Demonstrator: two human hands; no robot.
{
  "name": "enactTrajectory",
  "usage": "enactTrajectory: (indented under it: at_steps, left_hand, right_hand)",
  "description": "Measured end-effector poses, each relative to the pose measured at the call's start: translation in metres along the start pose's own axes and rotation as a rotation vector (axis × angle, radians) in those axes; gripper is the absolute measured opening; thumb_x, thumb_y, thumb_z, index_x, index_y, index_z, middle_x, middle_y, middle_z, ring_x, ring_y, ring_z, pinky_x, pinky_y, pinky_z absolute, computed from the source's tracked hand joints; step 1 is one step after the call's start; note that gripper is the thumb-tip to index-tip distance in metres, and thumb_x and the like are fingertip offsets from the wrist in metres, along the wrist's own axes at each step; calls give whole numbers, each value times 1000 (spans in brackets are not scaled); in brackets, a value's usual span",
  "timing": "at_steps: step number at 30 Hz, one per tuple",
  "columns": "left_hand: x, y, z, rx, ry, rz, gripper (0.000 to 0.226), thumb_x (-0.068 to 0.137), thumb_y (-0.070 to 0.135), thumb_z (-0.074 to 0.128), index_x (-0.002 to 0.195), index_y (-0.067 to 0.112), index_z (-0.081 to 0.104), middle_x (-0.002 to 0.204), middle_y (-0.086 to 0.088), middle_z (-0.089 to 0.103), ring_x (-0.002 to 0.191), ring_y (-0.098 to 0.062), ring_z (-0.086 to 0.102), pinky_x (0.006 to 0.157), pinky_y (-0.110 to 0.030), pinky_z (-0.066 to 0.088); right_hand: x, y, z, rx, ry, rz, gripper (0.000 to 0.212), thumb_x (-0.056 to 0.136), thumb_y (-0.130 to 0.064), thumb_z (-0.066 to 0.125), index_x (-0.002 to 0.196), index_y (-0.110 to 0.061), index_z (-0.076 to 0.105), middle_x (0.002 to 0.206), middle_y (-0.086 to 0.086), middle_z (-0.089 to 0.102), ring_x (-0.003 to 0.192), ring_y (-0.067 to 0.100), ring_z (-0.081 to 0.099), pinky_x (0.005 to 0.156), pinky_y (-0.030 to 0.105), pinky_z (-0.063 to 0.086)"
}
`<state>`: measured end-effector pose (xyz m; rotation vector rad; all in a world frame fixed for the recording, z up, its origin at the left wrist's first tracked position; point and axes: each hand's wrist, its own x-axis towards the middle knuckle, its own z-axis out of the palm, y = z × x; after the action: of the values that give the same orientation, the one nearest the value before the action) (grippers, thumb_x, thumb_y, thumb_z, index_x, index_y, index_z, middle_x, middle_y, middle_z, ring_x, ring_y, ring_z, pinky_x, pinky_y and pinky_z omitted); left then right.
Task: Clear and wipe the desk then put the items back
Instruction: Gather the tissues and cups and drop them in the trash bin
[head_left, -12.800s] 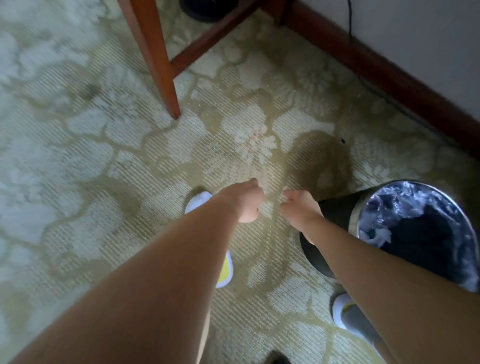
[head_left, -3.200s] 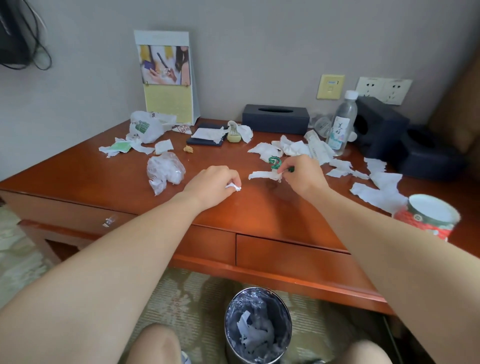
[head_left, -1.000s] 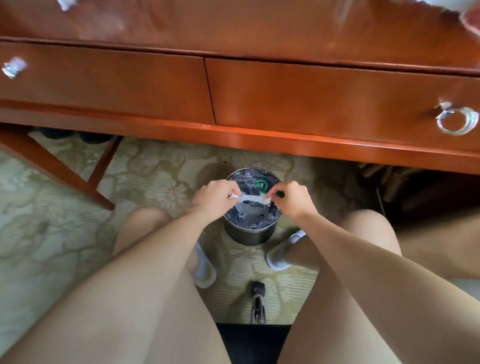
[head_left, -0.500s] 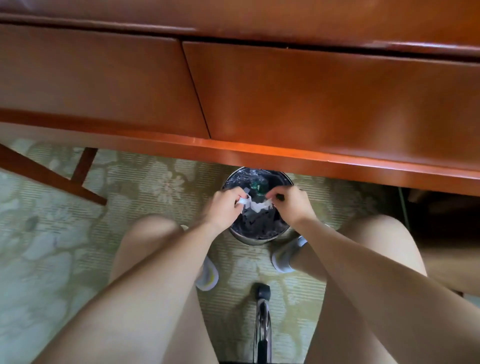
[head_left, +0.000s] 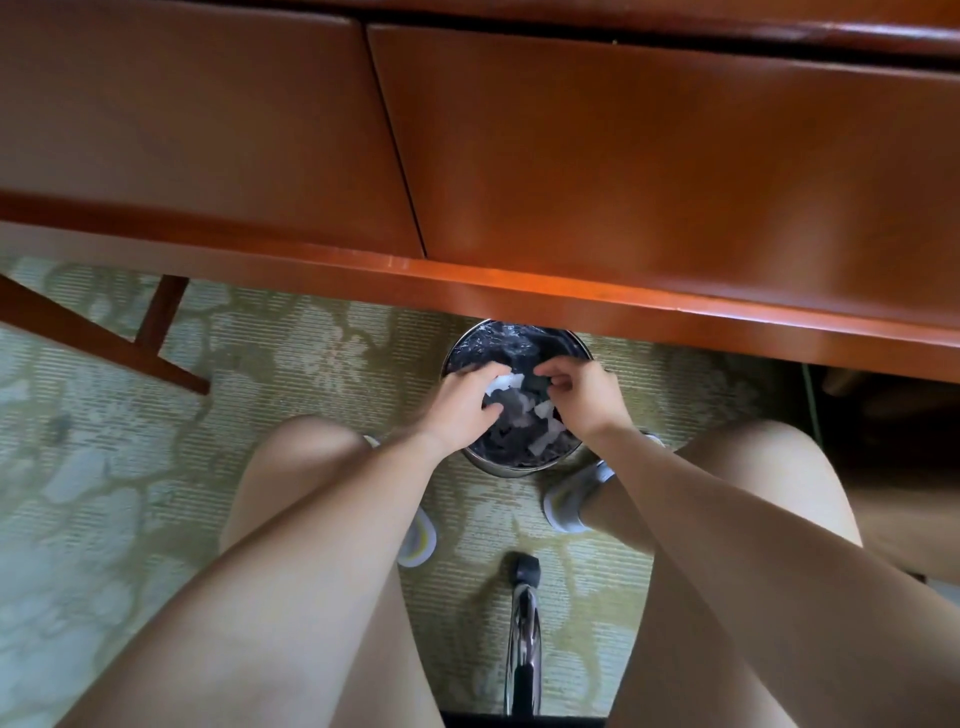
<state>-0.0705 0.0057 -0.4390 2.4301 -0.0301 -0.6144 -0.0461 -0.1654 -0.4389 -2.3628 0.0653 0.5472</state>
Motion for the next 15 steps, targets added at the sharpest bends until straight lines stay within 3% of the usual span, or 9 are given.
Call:
enactTrajectory:
  at_steps: [5, 15]
  left_hand:
    - [-1, 0, 0, -7, -27, 24, 52, 94, 20, 60, 142, 28, 44, 145, 3, 47, 126, -21, 51, 100, -35, 44]
    - [-5, 1, -1, 10, -12, 18, 52, 94, 22, 59, 143, 29, 42, 144, 1, 49, 122, -23, 54, 98, -41, 47]
  right_hand:
    - [2, 4, 3, 17, 13, -1, 36, 92, 5, 48, 112, -17, 69, 114, 1, 70, 106, 16, 63, 85, 14, 41]
    - [-3, 5, 3, 49, -7, -5, 35, 92, 4, 48, 114, -14, 68, 114, 1, 69, 108, 15, 62, 89, 16, 41]
